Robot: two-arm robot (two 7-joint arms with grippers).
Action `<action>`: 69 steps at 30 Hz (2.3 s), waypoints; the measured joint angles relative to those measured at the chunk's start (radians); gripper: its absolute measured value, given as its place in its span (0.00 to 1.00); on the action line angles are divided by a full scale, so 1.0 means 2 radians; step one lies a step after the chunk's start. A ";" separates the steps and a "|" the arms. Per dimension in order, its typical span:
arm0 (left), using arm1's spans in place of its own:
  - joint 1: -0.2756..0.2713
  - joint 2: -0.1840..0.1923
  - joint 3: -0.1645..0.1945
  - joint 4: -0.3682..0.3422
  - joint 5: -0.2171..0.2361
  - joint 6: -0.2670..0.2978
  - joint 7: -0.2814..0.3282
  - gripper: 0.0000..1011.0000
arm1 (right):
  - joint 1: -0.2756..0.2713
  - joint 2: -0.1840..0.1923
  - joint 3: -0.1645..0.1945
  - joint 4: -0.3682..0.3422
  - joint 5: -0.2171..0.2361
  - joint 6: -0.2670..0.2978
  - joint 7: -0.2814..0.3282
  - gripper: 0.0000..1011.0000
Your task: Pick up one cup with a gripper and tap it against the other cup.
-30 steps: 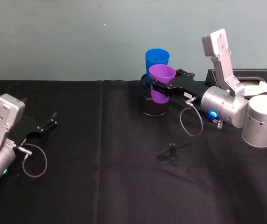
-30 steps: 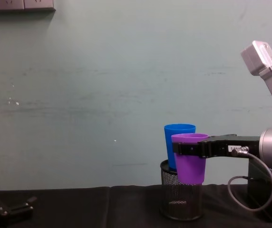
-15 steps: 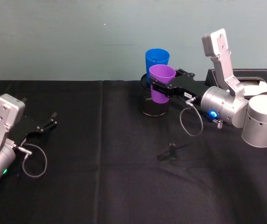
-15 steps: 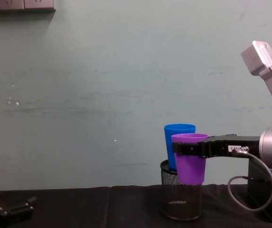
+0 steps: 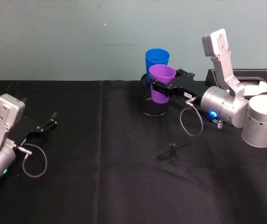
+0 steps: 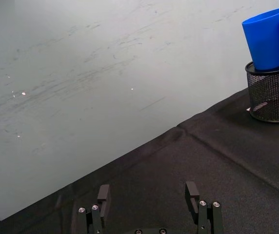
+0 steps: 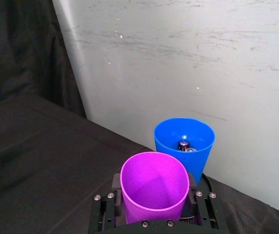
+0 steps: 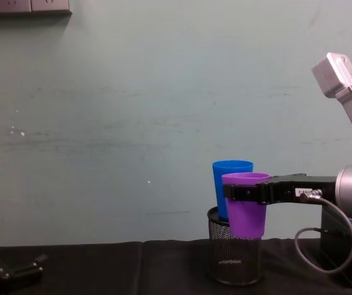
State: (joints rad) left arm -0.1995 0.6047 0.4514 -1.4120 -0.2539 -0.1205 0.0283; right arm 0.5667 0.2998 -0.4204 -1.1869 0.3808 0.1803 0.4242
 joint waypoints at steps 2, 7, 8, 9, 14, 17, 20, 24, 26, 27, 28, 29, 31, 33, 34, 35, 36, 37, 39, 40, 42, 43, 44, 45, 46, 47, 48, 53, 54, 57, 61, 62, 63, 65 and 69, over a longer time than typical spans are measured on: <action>0.000 0.000 0.000 0.000 0.000 0.000 0.000 0.99 | 0.000 0.000 0.000 0.000 0.000 0.000 0.000 0.73; 0.000 0.000 0.000 0.000 0.000 0.000 0.000 0.99 | 0.000 0.000 0.000 0.000 0.000 0.000 0.000 0.73; 0.000 0.000 0.000 0.000 0.000 0.000 0.000 0.99 | 0.000 0.000 0.000 0.000 0.000 0.000 0.000 0.73; 0.000 0.000 0.000 0.000 0.000 0.000 0.000 0.99 | 0.000 0.000 0.000 0.000 0.000 0.000 0.000 0.73; 0.000 0.000 0.000 0.000 0.000 0.000 0.000 0.99 | 0.000 0.000 0.000 0.000 0.000 0.000 0.000 0.73; 0.000 0.000 0.000 0.000 0.000 0.000 0.000 0.99 | 0.000 0.000 0.000 0.000 0.000 0.000 0.000 0.73; 0.000 0.000 0.000 0.000 0.000 0.000 0.000 0.99 | 0.000 0.000 0.000 0.000 0.000 0.000 0.000 0.73; 0.000 0.000 0.000 0.000 0.000 0.000 0.000 0.99 | 0.000 0.000 0.000 0.000 0.000 0.000 0.000 0.73; 0.000 0.000 0.000 0.000 0.000 0.000 0.000 0.99 | 0.000 0.000 0.000 0.000 0.000 0.000 0.000 0.73; 0.000 0.000 0.000 0.000 0.000 0.000 0.000 0.99 | 0.000 0.000 0.000 0.000 0.000 0.000 0.000 0.73; 0.000 0.000 0.000 0.000 0.000 0.000 0.000 0.99 | 0.000 0.000 0.000 0.000 0.000 0.000 0.000 0.73; 0.000 0.000 0.000 0.000 0.000 0.000 0.000 0.99 | 0.000 0.000 0.000 0.000 0.000 0.000 0.000 0.73; 0.000 0.000 0.000 0.000 0.000 0.000 0.000 0.99 | 0.000 0.000 0.000 0.000 0.000 0.000 0.000 0.73; 0.000 0.000 0.000 0.000 0.000 0.000 0.000 0.99 | 0.000 0.000 0.000 0.000 0.000 0.000 0.000 0.73; 0.000 0.000 0.000 0.000 0.000 0.000 0.000 0.99 | 0.000 0.000 0.000 0.000 0.000 0.000 0.000 0.73; 0.000 0.000 0.000 0.000 0.000 0.000 0.000 0.99 | 0.000 0.000 0.000 0.000 0.000 0.000 0.000 0.73; 0.000 0.000 0.000 0.000 0.000 0.000 0.000 0.99 | 0.000 0.000 0.000 0.000 0.000 0.000 0.000 0.73; 0.000 0.000 0.000 0.000 0.000 0.000 0.000 0.99 | 0.000 0.000 0.000 0.000 0.000 0.000 0.000 0.73; 0.000 0.000 0.000 0.000 0.000 0.000 0.000 0.99 | 0.000 0.000 0.000 0.000 0.000 0.000 0.000 0.73; 0.000 0.000 0.000 0.000 0.000 0.000 0.000 0.99 | 0.000 0.000 0.000 0.000 0.000 0.000 0.000 0.73; 0.000 0.000 0.000 0.000 0.000 0.000 0.000 0.99 | 0.000 0.000 0.000 0.000 0.000 0.000 0.000 0.73; 0.000 0.000 0.000 0.000 0.000 0.000 0.000 0.99 | 0.000 0.000 0.000 0.000 0.000 0.000 0.000 0.73; 0.000 0.000 0.000 0.000 0.000 0.000 0.000 0.99 | 0.000 0.000 0.000 0.000 0.000 0.000 0.000 0.73; 0.000 0.000 0.000 0.000 0.000 0.000 0.000 0.99 | 0.000 0.000 0.000 0.000 0.000 0.000 0.000 0.73; 0.000 0.000 0.000 0.000 0.000 0.000 0.000 0.99 | 0.000 0.000 0.000 0.000 0.000 0.000 0.000 0.73; 0.000 0.000 0.000 0.000 0.000 0.000 0.000 0.99 | 0.000 0.000 0.000 0.000 0.000 0.000 0.000 0.73; 0.000 0.000 0.000 0.000 0.000 0.000 0.000 0.99 | 0.000 0.000 0.000 0.000 0.000 0.000 0.000 0.73; 0.000 0.000 0.000 0.000 0.000 0.000 0.000 0.99 | 0.000 0.000 0.000 0.000 0.000 0.000 0.000 0.73; 0.000 0.000 0.000 0.000 0.000 0.000 0.000 0.99 | 0.000 0.000 0.000 0.000 0.000 0.000 0.000 0.73; 0.000 0.000 0.000 0.000 0.000 0.000 0.000 0.99 | 0.000 0.000 0.000 0.000 0.000 0.000 0.000 0.73; 0.000 0.000 0.000 0.000 0.000 0.000 0.000 0.99 | 0.000 0.000 0.000 0.000 0.000 0.000 0.000 0.73; 0.000 0.000 0.000 0.000 0.000 0.000 0.000 0.99 | 0.000 0.000 0.000 0.000 0.000 0.000 0.000 0.73; 0.000 0.000 0.000 0.000 0.000 0.000 0.000 0.99 | -0.001 0.001 0.000 -0.001 -0.001 0.000 0.000 0.73; 0.000 0.000 0.000 0.000 0.000 0.000 0.000 0.99 | -0.010 0.008 -0.001 -0.013 -0.006 -0.003 0.000 0.73; 0.000 0.000 0.000 0.000 0.000 0.000 0.000 0.99 | -0.037 0.021 -0.001 -0.045 -0.013 -0.015 -0.002 0.73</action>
State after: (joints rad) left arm -0.1995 0.6047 0.4514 -1.4120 -0.2539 -0.1206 0.0283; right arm 0.4935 0.3427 -0.4232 -1.2763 0.3554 0.1493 0.4205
